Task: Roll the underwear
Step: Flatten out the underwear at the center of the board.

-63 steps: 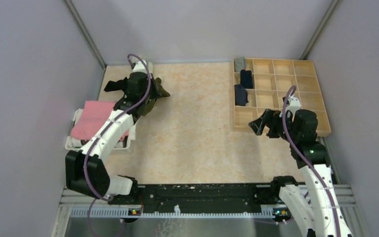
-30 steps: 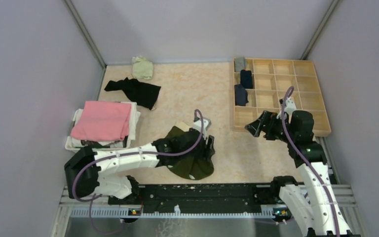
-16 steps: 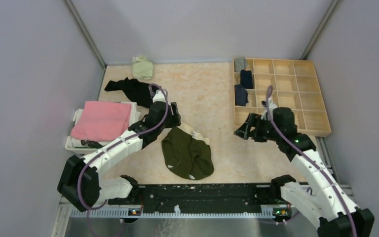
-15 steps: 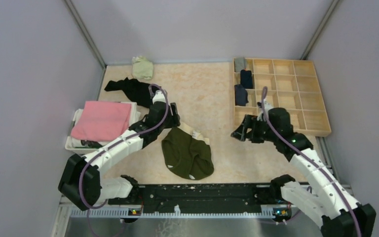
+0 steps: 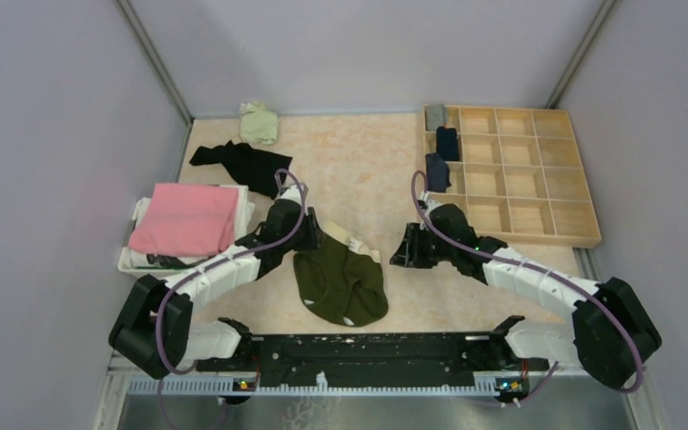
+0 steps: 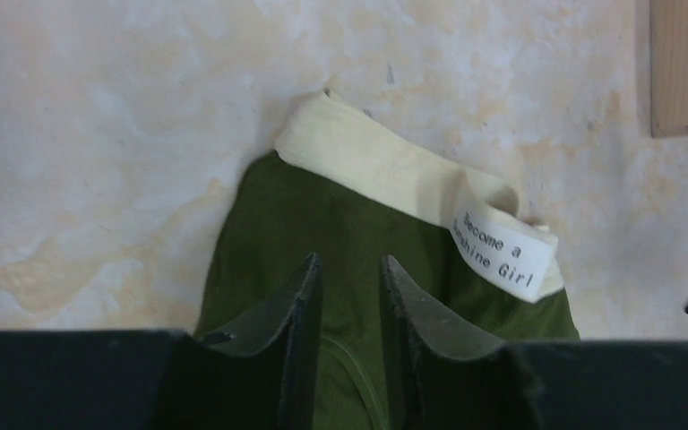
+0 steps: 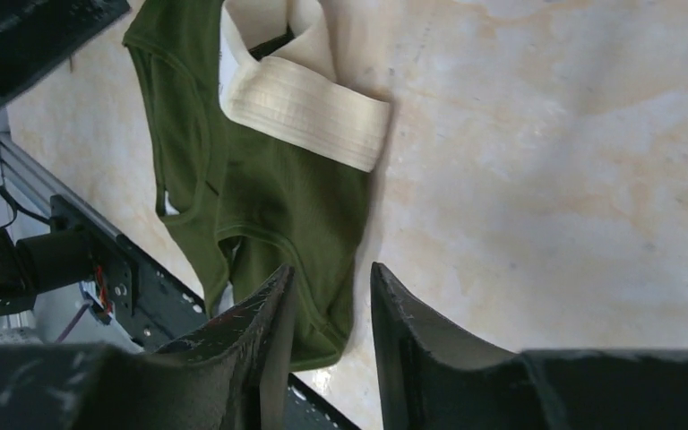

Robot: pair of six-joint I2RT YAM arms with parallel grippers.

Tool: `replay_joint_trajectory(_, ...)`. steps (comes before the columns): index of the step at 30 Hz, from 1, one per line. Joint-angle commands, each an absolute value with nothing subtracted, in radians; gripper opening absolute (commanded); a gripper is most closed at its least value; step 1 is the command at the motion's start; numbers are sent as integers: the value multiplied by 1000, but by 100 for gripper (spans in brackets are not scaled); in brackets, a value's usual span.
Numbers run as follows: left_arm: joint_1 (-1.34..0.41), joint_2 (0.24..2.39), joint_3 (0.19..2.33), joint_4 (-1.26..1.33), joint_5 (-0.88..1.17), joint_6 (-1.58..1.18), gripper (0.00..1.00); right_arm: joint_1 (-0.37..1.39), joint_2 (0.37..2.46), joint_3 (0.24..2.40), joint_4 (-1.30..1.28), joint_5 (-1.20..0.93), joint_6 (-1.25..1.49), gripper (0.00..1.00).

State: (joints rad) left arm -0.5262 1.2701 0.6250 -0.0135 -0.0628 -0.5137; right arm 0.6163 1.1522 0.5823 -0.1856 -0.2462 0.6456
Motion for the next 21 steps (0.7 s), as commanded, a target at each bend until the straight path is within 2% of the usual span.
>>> replay_joint_trajectory(1, -532, 1229, 525, 131, 98, -518, 30, 663, 1258, 603, 46, -287, 667, 32)
replay_joint_trajectory(3, -533, 1232, 501, 135, 99, -529, 24, 668, 1316, 626, 84, -283, 664, 27)
replay_joint_trajectory(8, -534, 1260, 467, 141, 84, -552, 18, 677, 1458, 686, 122, -246, 651, 17)
replay_joint_trajectory(9, -533, 1278, 462, 109, 51, -568, 12, 684, 1539, 721, 152, -258, 645, 11)
replay_joint_trajectory(21, -534, 1275, 429, 74, 13, -607, 11, 708, 1668, 777, 135, -203, 626, 6)
